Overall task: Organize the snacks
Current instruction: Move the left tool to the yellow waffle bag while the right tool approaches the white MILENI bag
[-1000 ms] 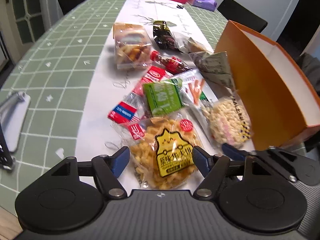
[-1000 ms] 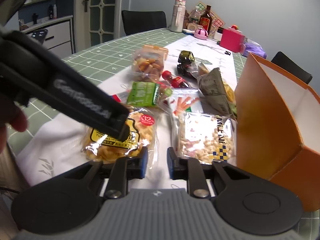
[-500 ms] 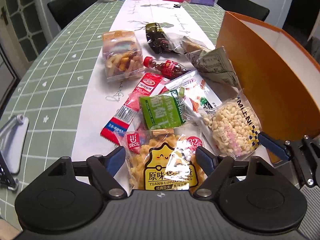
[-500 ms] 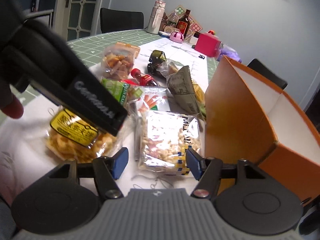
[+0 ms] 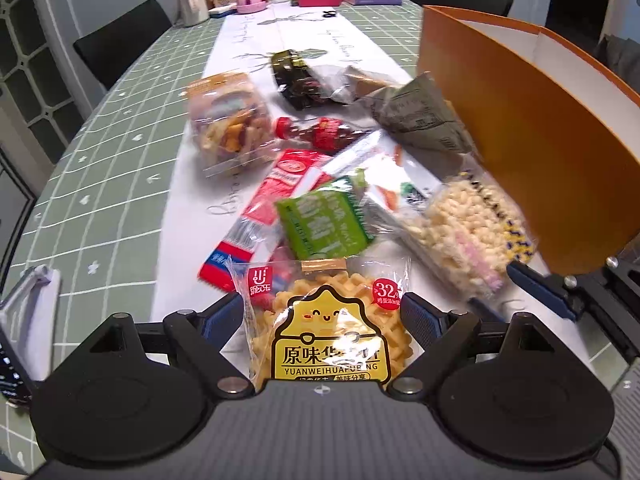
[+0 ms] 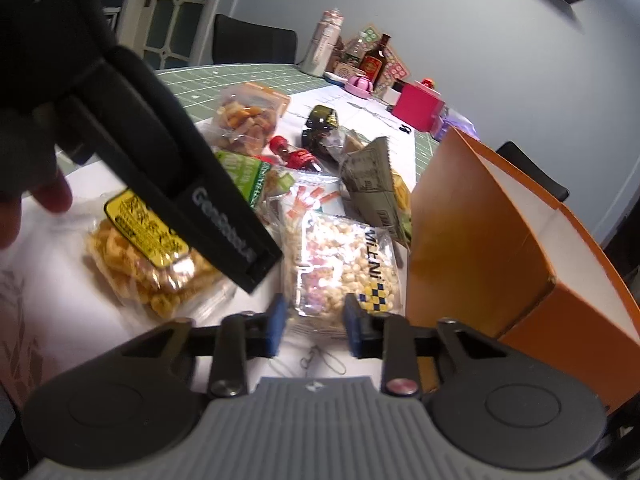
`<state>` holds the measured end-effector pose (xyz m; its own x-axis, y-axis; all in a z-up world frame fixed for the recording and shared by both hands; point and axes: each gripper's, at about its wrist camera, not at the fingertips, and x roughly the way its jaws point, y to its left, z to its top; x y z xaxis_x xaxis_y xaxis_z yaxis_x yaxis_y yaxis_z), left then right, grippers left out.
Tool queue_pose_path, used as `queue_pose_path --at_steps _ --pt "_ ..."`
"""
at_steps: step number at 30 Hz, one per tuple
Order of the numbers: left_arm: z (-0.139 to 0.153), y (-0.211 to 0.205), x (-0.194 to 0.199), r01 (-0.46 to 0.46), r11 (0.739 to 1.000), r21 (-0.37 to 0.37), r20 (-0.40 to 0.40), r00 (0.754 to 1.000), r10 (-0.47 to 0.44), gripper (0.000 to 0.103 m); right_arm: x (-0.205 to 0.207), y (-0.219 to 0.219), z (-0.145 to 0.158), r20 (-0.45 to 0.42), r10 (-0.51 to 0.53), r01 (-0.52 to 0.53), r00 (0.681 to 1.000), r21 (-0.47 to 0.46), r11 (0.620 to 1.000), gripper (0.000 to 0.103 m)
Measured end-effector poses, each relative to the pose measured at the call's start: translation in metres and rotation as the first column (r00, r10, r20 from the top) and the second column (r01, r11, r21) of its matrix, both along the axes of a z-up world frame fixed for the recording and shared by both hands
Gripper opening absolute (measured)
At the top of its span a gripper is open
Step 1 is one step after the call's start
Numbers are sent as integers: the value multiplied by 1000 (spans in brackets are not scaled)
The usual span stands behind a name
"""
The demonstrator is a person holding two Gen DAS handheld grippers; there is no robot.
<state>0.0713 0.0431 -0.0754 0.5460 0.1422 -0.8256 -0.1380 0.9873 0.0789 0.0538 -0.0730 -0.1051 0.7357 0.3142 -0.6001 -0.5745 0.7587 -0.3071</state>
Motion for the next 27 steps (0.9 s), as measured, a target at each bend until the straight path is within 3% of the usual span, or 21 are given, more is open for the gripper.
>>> queue_pose_path --at_steps 9,13,15,17,22,27 --pt "2 19 -14 -40 999 9 9 999 39 103 -30 0 13 -109 99 -92 989 65 994 13" --pt "4 23 -21 -31 1000 0 24 999 31 103 -35 0 20 -139 100 -86 985 100 991 14" --pt "6 23 -25 -20 1000 -2 46 999 20 102 -33 -4 23 -151 91 -72 984 129 989 21" --pt "9 25 -29 -25 1000 -17 62 998 26 102 -32 -9 28 -147 81 -58 986 152 987 49" --pt "15 32 -34 -20 994 -110 81 996 29 102 -16 -23 35 -167 64 -25 984 223 975 65" --pt "13 34 -35 -5 990 -142 86 996 17 95 3 -29 31 -207 15 39 978 253 967 65"
